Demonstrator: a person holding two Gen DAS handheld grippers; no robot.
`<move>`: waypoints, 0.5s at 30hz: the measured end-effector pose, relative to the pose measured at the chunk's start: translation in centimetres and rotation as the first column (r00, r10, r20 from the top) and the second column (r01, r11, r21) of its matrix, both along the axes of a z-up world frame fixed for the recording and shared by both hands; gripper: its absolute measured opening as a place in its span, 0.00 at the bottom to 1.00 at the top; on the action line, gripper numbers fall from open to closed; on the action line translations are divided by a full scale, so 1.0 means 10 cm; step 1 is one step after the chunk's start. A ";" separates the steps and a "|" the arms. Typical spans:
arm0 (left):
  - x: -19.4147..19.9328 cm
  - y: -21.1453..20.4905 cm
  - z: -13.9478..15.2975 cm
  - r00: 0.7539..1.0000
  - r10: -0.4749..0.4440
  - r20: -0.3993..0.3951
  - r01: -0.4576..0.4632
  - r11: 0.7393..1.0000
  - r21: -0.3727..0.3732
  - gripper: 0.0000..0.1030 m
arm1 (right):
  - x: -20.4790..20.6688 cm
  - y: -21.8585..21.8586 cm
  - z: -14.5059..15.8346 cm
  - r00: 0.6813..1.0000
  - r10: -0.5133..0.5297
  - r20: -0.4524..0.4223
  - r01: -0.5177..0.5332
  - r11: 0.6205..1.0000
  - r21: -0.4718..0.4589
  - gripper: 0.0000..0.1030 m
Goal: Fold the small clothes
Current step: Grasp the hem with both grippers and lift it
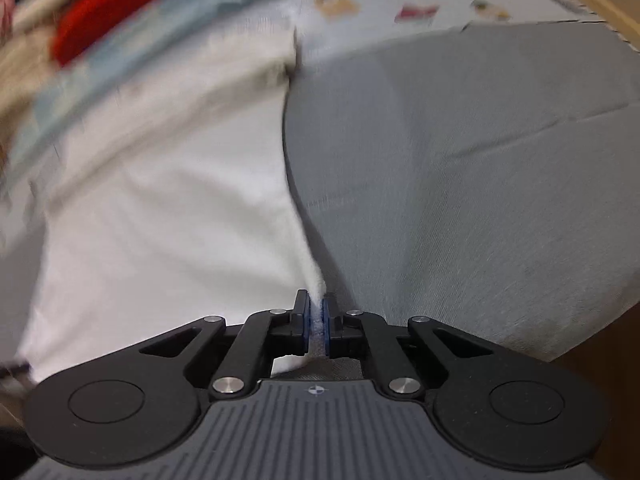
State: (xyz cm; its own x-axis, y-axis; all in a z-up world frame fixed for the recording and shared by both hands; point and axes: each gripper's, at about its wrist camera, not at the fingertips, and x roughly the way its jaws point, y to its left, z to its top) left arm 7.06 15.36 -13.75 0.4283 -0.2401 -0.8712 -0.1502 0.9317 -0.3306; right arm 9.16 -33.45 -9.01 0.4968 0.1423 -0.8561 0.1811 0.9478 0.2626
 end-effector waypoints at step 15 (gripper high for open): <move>0.06 0.12 -0.27 0.985 0.072 -0.155 -0.077 0.997 -0.027 0.44 | -0.19 -0.22 -0.20 0.982 -0.140 -0.129 0.130 0.988 -0.079 0.25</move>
State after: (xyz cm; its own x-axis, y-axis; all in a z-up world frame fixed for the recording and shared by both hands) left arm 7.62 16.61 -16.50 0.3074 -0.2419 -0.9203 -0.2705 0.9050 -0.3283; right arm 7.27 -35.68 -11.01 0.3876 0.0188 -0.9217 0.3377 0.9274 0.1609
